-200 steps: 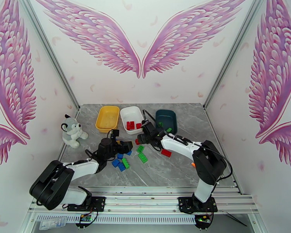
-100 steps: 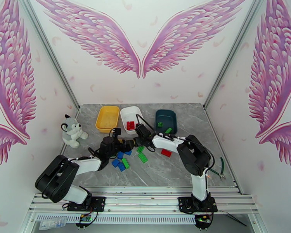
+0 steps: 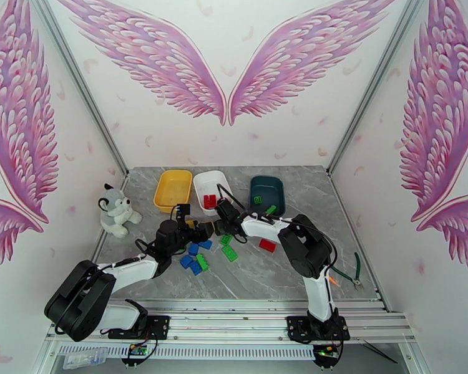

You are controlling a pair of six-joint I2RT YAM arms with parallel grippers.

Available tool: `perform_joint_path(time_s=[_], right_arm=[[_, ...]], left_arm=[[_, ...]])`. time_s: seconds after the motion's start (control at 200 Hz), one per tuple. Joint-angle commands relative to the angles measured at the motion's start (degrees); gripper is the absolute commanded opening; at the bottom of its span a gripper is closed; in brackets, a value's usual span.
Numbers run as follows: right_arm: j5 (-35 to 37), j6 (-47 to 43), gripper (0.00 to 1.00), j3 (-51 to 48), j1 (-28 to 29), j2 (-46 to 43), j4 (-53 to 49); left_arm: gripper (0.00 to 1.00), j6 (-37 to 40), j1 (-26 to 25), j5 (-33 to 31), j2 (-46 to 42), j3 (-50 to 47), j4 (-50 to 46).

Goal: Sort the legos into containers by color

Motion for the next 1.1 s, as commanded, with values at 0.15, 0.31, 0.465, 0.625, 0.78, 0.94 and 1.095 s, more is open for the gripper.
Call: perform_joint_path(time_s=[0.15,0.31,0.465,0.625,0.78,0.94,1.095], right_arm=[[1.9,0.9,0.45,-0.8,0.5,-3.4,0.0],[2.4,0.8,0.43,-4.5,0.5,-9.0,0.8],[3.2,0.2,0.43,-4.7,0.3,-12.7,-0.2],[4.3,-0.5,0.42,1.4,0.0,-11.5,-3.5],[4.7,-0.1,0.42,11.0,-1.1,-6.3,-7.0],[4.5,0.6,0.46,22.1,-1.7,0.6,-10.4],[4.8,0.6,0.61,32.5,-2.0,5.6,-14.7]], left_arm=[[0.99,1.2,0.2,0.3,0.2,0.2,-1.4],[0.99,0.8,0.4,1.4,2.2,0.9,-0.8],[0.99,-0.2,0.3,1.8,3.4,0.8,0.8],[0.99,-0.4,0.4,0.9,2.1,-0.2,1.2],[0.99,0.3,0.5,-1.6,-1.7,-2.3,0.2],[0.99,1.9,0.5,-4.0,-7.4,-3.8,-3.5],[0.99,2.9,0.7,-4.9,-11.2,-4.6,-6.4]])
